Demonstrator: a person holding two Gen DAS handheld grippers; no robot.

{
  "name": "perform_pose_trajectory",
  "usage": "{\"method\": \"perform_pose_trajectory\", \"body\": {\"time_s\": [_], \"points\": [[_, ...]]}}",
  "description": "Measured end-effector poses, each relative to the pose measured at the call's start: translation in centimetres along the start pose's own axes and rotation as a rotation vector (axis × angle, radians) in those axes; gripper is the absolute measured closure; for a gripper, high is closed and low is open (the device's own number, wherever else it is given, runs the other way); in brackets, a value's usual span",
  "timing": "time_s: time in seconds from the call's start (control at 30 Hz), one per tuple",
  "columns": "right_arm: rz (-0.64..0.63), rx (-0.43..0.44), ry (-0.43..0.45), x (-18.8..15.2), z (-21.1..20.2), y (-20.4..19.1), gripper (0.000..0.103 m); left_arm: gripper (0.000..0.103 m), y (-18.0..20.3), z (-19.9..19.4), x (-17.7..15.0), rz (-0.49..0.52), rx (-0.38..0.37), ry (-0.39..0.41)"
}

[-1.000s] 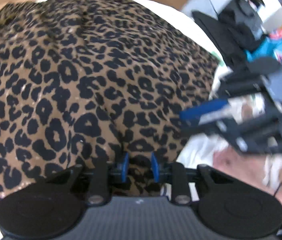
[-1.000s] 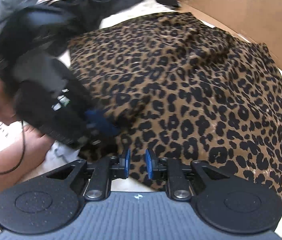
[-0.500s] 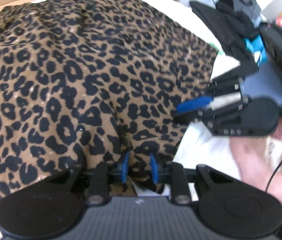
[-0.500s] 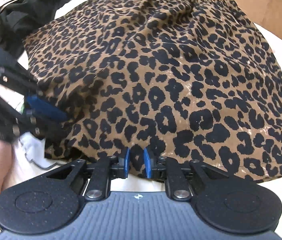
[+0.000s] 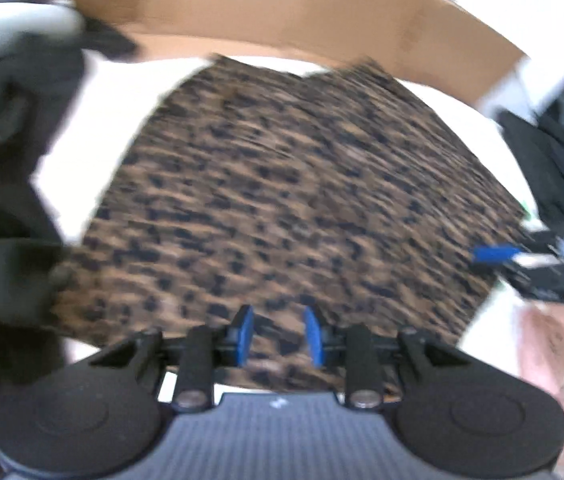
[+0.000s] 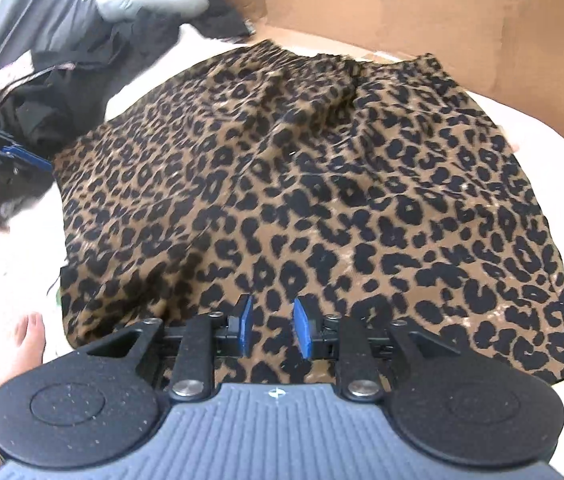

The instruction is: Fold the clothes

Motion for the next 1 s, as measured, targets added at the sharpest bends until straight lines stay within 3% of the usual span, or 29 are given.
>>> {"method": "perform_pose_trajectory", "body": {"time_s": [0.13, 0.33, 0.53, 0.73, 1.0], "points": [[0.009, -0.01, 0.005, -0.1, -0.1, 0.4, 0.07, 0.07, -4.2, -0.7, -0.3, -0.007, 0.119, -0.014], [0.005, -0.029, -0.016, -0.3, 0.4, 0.7, 0.07, 0.067, -10.5, -2.8, -0.7, -0.119, 0.216, 0.0], [-0.011, -0.034, -0.018, -0.7, 0.2, 0.4, 0.069, 0.067, -11.8, -3.7, -0.4, -0.112, 0.261, 0.045], [0.002, -0.03, -0.042, -1.3, 0.7, 0.5, 0.068, 0.068, -12.3, -2.5, 0.0, -0.124, 0.271, 0.074], [-0.039, -0.012, -0.077, -2.0, 1.4, -0.6, 0.068, 0.069, -9.9, 0.9, 0.1, -0.061, 0.202, 0.1]]}}
Point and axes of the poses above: each gripper's, at about its wrist camera, not at the fingertips, and z roughly the way its jaws point, y to its right, x to its top, the point moved 5 cm from there along z, roughly the way its jaws point, and after that the axes turned 6 degrees about x, right-handed, at the moved point
